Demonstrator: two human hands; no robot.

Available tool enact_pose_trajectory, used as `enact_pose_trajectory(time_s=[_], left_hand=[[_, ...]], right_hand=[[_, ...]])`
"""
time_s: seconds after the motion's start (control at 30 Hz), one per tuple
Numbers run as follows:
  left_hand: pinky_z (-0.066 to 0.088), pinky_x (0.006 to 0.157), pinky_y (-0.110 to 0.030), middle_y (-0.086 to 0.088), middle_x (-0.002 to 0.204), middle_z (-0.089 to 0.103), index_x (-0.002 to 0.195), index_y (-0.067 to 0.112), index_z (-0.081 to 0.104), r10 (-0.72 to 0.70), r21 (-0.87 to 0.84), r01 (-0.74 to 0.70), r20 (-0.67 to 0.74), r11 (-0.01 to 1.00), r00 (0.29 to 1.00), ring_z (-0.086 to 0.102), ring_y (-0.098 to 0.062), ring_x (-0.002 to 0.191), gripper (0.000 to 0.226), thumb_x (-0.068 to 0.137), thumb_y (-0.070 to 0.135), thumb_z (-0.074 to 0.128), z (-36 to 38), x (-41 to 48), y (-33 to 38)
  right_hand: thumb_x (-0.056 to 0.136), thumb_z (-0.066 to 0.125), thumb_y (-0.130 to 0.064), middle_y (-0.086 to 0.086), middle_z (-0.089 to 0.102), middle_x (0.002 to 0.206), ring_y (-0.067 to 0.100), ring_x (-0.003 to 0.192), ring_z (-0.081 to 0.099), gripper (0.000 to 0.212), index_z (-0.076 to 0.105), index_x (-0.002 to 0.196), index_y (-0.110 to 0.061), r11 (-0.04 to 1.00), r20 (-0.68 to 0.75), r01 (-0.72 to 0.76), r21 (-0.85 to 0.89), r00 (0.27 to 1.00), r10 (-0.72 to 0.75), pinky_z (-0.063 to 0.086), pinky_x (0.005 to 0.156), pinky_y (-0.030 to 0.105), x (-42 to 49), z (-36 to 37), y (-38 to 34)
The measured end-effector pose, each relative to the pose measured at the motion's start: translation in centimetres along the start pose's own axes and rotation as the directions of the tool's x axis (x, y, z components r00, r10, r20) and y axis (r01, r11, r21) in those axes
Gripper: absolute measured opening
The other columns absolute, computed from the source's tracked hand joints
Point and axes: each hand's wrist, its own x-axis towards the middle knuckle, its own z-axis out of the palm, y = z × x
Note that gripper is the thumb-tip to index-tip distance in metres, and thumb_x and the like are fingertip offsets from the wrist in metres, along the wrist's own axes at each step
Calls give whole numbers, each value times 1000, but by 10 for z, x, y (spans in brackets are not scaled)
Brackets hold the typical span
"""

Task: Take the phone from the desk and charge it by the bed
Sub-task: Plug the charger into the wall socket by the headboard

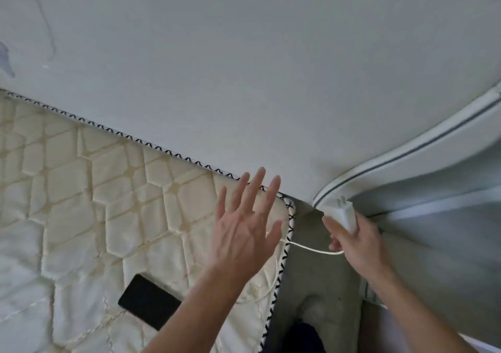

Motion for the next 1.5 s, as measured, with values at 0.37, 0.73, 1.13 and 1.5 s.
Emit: enact_pose_trajectory(time_s=[0.37,0.73,1.13,1.5], left_hand=[[21,120,-58,-6,165,13,154,24,31,544,209,-508,-184,836,819,13,-26,153,78,86,23,68,1,97,134],[10,120,-57,-3,164,24,153,22,35,835,626,-588,-203,513,512,6,-16,153,64,97,44,56,4,162,188],[9,119,-55,1,159,29,153,19,35,855,680,-541,-272,495,441,3,-14,153,72,94,50,62,14,175,184],[0,121,-51,1,156,34,151,18,39,851,632,-575,-321,520,416,7,-14,153,72,90,45,67,18,180,184]], right_hand=[[88,71,-24,0,57,49,19,42,57,18,65,78,-11,842,-254,-127,524,921,297,59,64,60,16,-79,26],[88,68,-35,2,60,56,16,37,56,23,68,84,-13,869,-311,-137,475,898,312,61,48,36,64,-131,38],[77,57,-56,2,72,71,24,58,71,38,67,81,-20,987,-418,-82,140,899,134,63,58,41,126,-117,44],[81,60,-50,5,73,72,28,60,71,35,68,80,-16,994,-495,-63,86,863,98,62,54,42,141,-111,49]])
